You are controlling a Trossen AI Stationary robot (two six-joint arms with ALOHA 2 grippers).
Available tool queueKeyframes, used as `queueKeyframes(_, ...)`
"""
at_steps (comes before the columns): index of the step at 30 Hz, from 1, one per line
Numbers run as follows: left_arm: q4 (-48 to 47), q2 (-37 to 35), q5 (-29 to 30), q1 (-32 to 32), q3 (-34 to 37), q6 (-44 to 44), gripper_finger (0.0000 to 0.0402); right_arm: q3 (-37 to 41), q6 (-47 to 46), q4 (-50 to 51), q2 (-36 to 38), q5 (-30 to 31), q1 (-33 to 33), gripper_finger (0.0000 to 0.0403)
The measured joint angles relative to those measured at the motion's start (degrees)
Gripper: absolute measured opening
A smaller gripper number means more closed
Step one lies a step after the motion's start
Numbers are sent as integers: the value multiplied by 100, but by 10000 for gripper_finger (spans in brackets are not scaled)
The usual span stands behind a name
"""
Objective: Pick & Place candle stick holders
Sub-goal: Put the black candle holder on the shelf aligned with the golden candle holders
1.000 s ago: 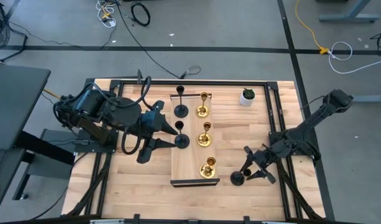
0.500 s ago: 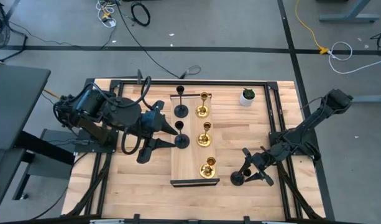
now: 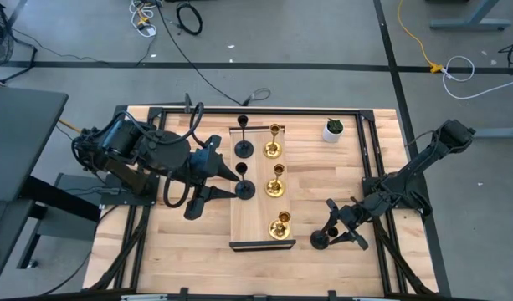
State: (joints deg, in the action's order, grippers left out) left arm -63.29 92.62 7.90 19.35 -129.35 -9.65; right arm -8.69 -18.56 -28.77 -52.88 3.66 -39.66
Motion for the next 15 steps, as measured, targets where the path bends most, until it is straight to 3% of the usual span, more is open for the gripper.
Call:
queueKeyframes(6, 0, 0, -1, 0, 1, -2, 177, 0, 13, 2, 0, 0, 0, 170)
queueKeyframes(15, 1, 0, 0, -1, 0, -2, 177, 0, 61, 4, 0, 0, 2, 88)
